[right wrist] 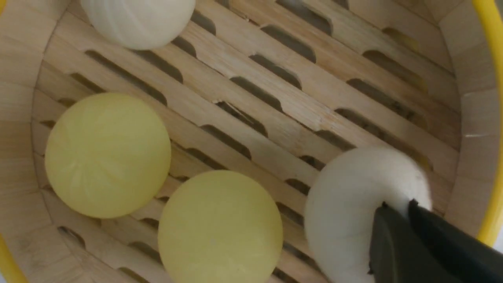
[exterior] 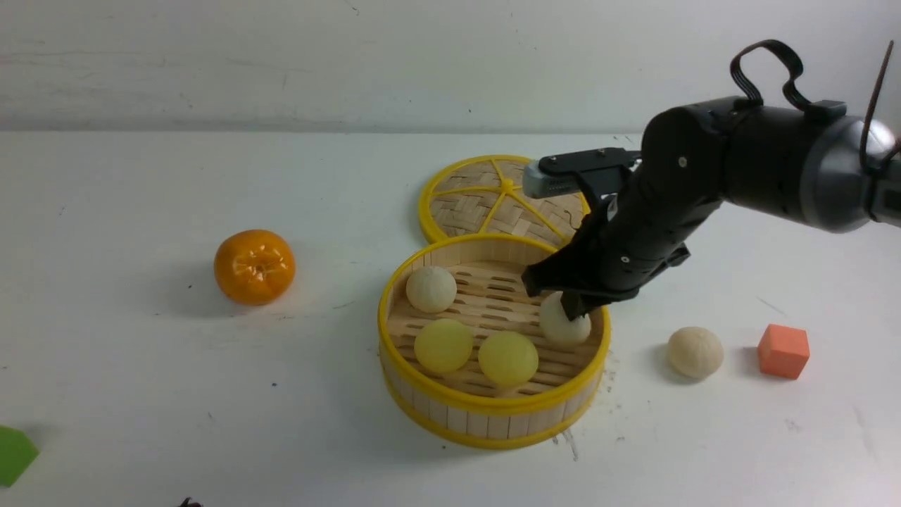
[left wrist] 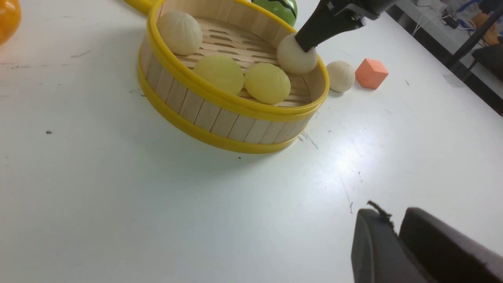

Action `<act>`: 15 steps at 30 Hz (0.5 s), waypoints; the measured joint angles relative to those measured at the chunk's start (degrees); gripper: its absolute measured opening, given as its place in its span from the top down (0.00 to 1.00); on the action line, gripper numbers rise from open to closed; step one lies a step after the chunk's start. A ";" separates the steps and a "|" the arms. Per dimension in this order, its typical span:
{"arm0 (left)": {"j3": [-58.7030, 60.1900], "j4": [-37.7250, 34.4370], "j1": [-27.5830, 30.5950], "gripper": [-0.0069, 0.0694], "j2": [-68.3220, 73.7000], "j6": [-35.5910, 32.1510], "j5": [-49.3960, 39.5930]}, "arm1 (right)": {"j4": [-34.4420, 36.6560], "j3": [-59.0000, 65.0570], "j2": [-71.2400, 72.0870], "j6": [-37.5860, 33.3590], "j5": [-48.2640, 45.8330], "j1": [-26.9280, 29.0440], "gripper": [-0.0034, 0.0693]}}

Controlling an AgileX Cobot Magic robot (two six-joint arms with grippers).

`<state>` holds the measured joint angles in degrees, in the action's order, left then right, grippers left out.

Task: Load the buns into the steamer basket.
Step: Use the right arm to put the steamed stuffed bun into the steamer, then use the right arm to grab a steamed stuffed bun

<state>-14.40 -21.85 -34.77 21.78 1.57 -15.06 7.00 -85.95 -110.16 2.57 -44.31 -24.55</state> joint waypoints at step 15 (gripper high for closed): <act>0.00 0.00 0.00 0.78 0.00 0.00 0.00 | -1.29 -0.53 2.43 0.00 -5.26 0.00 0.33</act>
<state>-14.40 -21.85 -34.77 21.78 1.57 -15.06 5.72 -86.48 -107.73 2.57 -49.57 -24.55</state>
